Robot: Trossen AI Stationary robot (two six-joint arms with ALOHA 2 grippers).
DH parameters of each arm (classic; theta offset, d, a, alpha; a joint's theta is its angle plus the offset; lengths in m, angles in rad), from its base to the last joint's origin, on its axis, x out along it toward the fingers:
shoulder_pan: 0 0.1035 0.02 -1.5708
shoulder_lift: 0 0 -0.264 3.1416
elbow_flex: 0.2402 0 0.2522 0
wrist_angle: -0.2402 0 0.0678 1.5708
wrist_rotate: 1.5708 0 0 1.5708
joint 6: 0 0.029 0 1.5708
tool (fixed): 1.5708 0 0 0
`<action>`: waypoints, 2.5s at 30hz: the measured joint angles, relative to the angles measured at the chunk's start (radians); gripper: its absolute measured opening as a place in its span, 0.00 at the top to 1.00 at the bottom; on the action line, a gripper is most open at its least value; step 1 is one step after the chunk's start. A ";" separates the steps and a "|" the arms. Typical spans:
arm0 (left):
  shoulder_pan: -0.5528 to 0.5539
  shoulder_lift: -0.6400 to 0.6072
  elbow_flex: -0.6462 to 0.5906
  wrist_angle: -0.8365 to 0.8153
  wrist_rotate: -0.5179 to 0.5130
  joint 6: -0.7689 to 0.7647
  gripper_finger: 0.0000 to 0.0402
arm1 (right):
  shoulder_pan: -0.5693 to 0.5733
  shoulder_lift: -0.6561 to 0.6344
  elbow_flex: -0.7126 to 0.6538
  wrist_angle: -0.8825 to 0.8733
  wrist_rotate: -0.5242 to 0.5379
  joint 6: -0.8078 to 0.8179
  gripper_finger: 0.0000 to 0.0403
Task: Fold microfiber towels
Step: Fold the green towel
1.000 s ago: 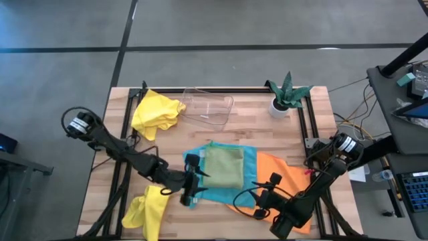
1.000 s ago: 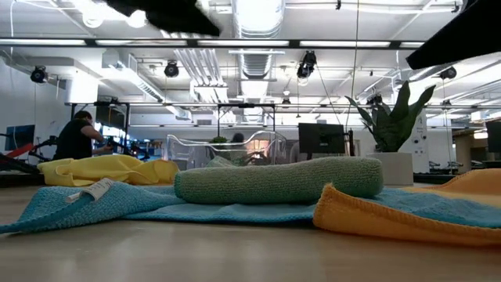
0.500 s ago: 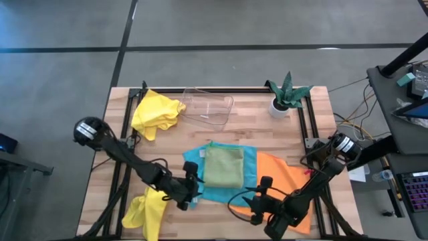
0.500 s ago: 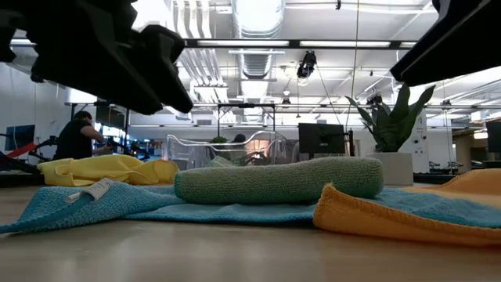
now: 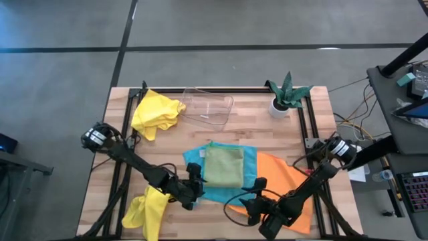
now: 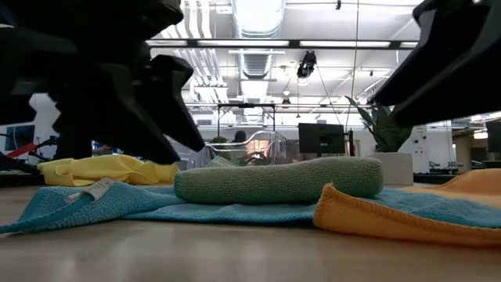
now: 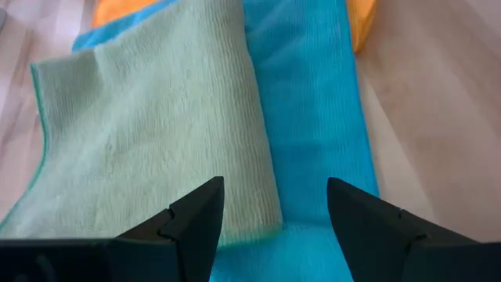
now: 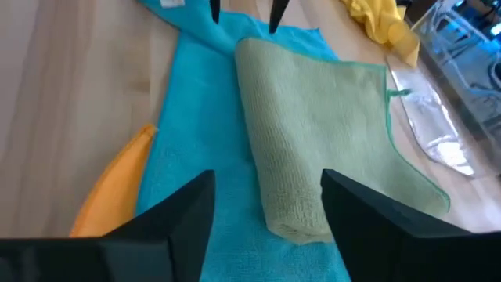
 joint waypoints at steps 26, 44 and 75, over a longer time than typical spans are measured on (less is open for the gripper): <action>0.051 0.041 0.060 -0.005 0.011 0.021 0.25 | -0.046 0.002 0.006 0.011 -0.018 -0.016 0.31; 0.051 0.120 0.056 0.017 -0.021 0.022 0.25 | -0.046 0.001 0.006 0.012 -0.019 0.001 0.31; 0.030 0.102 0.057 -0.021 -0.151 0.103 0.25 | -0.045 0.012 0.003 0.013 -0.028 0.001 0.31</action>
